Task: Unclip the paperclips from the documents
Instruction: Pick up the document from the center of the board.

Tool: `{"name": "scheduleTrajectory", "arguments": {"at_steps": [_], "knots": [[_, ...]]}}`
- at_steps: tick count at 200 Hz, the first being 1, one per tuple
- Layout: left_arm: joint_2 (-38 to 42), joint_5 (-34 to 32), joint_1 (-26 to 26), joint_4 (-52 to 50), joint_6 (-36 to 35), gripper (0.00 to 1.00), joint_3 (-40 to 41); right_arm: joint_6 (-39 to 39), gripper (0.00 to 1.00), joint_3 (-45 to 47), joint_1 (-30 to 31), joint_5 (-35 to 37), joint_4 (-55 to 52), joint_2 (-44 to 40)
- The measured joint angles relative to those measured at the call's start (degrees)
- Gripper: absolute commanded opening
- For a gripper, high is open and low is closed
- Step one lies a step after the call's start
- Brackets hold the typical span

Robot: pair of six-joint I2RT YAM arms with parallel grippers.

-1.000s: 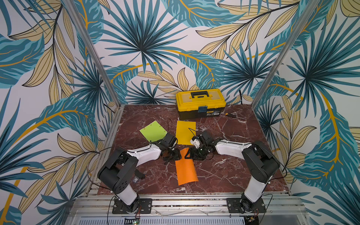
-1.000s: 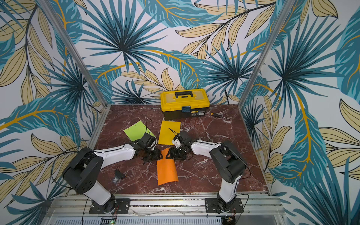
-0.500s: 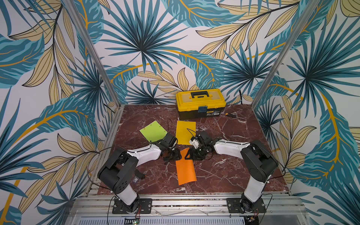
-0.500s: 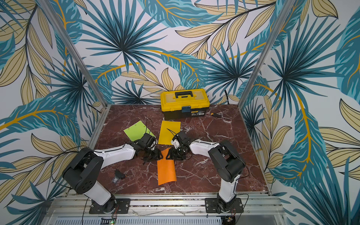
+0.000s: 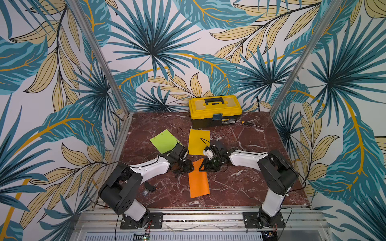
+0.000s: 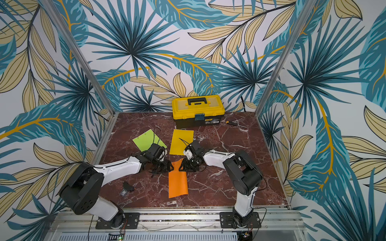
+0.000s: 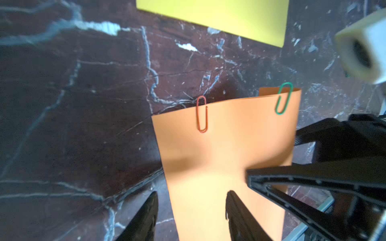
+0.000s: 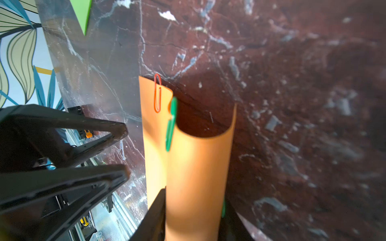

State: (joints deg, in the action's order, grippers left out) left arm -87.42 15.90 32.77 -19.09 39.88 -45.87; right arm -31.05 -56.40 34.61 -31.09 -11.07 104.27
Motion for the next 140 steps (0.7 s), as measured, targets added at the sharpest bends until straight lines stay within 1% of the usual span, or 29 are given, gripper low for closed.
{"name": "scheduleTrajectory", "arguments": {"at_steps": [54, 79, 140], "knots": [[7.65, 1.60, -5.16, 1.11, -0.87, 0.59, 3.98, -0.02, 0.34, 1.38, -0.04, -3.30, 3.61, -1.73], [8.55, 3.48, -6.45, 3.50, -1.55, 0.60, 6.12, -0.35, 0.33, 2.38, -0.44, -5.33, 6.14, -3.52], [9.81, 6.60, -7.45, 8.35, -2.12, 0.66, 9.25, -1.79, 0.33, 3.37, -2.36, -9.57, 9.97, -8.39]]}}
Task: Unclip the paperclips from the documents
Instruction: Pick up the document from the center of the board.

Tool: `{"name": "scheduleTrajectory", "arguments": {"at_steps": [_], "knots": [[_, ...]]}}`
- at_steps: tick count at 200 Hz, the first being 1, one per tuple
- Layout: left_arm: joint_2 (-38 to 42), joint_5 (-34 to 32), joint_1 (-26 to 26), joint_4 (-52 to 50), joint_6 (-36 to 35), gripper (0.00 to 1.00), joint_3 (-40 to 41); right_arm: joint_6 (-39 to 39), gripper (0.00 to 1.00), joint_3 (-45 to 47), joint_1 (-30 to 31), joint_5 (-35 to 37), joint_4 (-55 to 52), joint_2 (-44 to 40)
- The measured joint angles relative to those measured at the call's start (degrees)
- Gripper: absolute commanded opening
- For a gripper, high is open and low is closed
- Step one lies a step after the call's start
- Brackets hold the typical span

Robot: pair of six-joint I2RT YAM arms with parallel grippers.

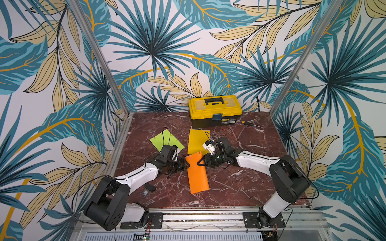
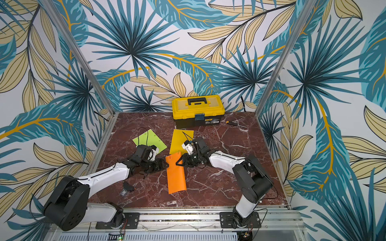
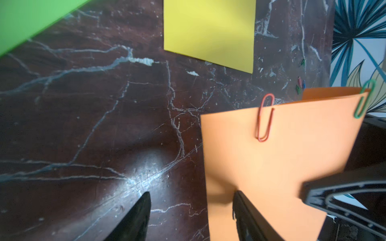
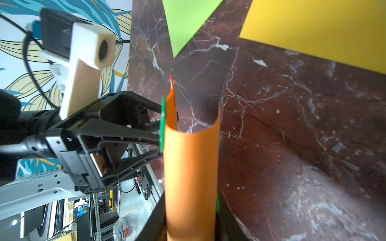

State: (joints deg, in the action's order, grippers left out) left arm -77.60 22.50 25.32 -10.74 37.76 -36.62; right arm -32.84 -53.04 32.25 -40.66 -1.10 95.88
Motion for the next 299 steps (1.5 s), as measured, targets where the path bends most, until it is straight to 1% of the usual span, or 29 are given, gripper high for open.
{"name": "scheduleTrajectory", "arguments": {"at_steps": [49, 126, 164, 199, 232, 299], "knots": [[2.23, 3.78, -0.83, 5.86, 0.11, 0.69, 1.70, -1.81, 0.33, 1.66, -1.31, -2.38, 2.60, -1.36], [1.07, 12.22, -1.81, 14.60, 2.43, 0.68, 2.86, -5.84, 0.33, 2.69, -1.60, -5.73, 9.60, -1.38], [1.03, 14.75, -2.03, 18.23, 4.37, 0.61, 2.86, -6.38, 0.33, 2.69, -1.60, -5.95, 10.71, -1.38], [1.27, 15.41, -2.75, 19.26, 5.68, 0.53, 2.86, -6.14, 0.33, 2.69, -1.62, -5.86, 10.51, -1.38], [1.33, 16.00, -2.89, 19.58, 6.40, 0.39, 2.86, -5.62, 0.33, 2.64, -1.62, -5.66, 9.68, -1.36], [1.33, 16.85, -2.91, 19.98, 6.38, 0.18, 2.86, -3.41, 0.33, 1.36, -1.62, -5.31, 5.81, -1.36]]}}
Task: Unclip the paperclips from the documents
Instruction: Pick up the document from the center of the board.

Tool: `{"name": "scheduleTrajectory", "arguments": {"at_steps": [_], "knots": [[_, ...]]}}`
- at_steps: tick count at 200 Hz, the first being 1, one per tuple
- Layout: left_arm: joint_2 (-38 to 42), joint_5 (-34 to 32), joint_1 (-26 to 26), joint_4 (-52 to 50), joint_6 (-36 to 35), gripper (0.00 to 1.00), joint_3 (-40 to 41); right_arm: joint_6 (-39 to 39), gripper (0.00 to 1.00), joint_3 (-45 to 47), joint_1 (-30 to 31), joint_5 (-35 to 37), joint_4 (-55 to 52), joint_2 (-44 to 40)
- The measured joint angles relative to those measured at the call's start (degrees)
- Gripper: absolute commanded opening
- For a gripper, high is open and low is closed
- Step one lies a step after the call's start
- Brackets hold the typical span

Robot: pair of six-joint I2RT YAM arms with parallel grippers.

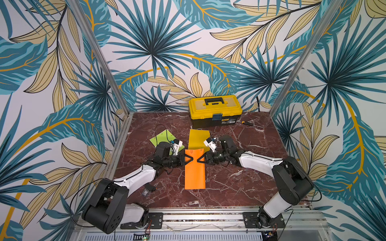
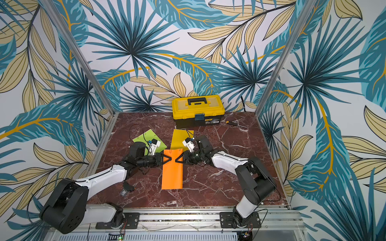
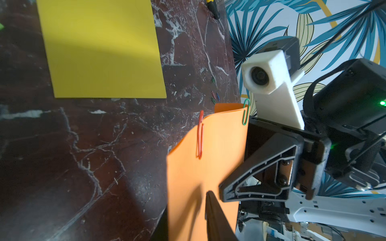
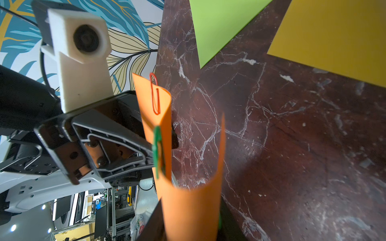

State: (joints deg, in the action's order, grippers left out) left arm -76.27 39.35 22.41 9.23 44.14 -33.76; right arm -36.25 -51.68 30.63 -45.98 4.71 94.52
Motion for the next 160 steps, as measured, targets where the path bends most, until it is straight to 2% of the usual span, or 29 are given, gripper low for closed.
{"name": "scheduleTrajectory", "arguments": {"at_steps": [51, 73, 109, 160], "knots": [[0.00, 0.79, 0.00, 0.00, -0.44, 0.05, 0.00, 1.16, 0.33, -0.13, 0.00, 0.57, -2.16, 0.02], [0.00, 0.98, 0.00, 0.00, -0.79, 0.01, 0.00, 1.81, 0.37, -0.55, 0.00, 0.90, -3.63, 0.02], [0.00, 1.62, 0.00, 0.00, -1.31, 0.00, 0.00, 3.69, 0.49, -1.40, 0.00, 1.44, -6.32, 0.02], [0.96, 2.71, 0.00, -0.22, -2.80, 0.00, 0.00, 6.32, 0.54, -1.86, -0.02, 3.56, -11.39, -0.35]]}}
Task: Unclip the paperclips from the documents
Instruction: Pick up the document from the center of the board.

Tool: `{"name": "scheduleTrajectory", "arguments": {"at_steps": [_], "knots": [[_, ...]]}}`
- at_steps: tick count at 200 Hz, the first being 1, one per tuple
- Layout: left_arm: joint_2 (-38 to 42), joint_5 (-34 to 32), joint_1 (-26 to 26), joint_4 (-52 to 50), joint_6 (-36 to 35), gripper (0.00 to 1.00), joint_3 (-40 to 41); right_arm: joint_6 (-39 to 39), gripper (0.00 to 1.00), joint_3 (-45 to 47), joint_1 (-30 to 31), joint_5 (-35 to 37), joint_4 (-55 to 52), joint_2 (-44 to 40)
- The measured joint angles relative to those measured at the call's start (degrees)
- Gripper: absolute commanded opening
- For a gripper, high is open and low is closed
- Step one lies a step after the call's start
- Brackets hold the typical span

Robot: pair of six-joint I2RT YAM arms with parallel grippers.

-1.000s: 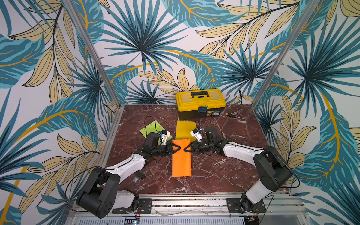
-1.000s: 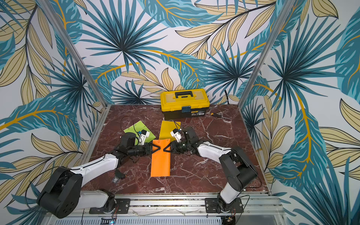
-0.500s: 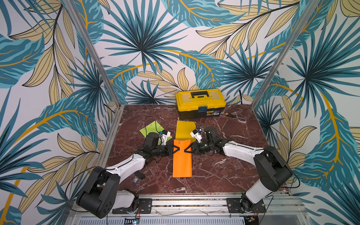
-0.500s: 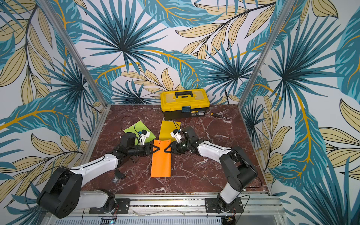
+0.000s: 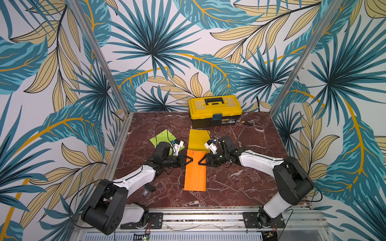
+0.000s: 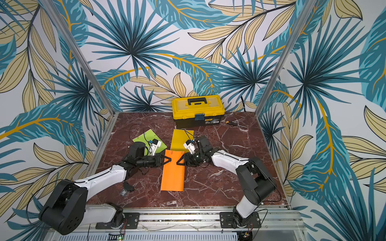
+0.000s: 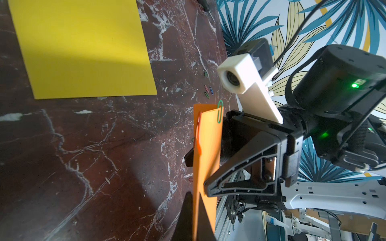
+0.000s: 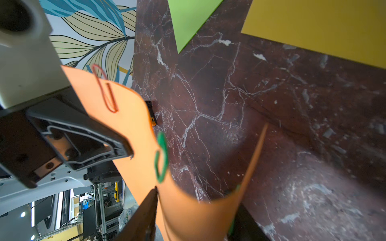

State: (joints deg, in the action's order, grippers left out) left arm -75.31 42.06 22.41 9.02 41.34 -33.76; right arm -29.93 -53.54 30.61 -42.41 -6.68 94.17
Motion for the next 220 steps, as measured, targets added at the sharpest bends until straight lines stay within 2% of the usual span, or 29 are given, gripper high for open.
{"name": "scheduleTrajectory", "arguments": {"at_steps": [31, 94, 154, 220], "knots": [[1.75, 0.55, 0.00, -2.62, -2.25, 0.00, 0.00, 1.92, 0.57, -0.42, -0.48, 1.14, -4.39, -1.79], [3.30, 0.57, 0.00, -14.58, -10.82, 0.00, -3.30, 6.62, 0.63, -2.51, -1.36, 2.99, -12.63, -5.22], [3.98, -1.33, 0.00, -21.27, -16.24, 0.00, -4.68, 11.34, 0.63, -3.85, -2.95, 5.16, -19.85, -5.90], [5.11, -2.47, 0.57, -25.97, -20.98, 0.00, -7.87, 20.04, 0.63, -9.16, -3.91, 6.86, -24.70, -10.34]]}}
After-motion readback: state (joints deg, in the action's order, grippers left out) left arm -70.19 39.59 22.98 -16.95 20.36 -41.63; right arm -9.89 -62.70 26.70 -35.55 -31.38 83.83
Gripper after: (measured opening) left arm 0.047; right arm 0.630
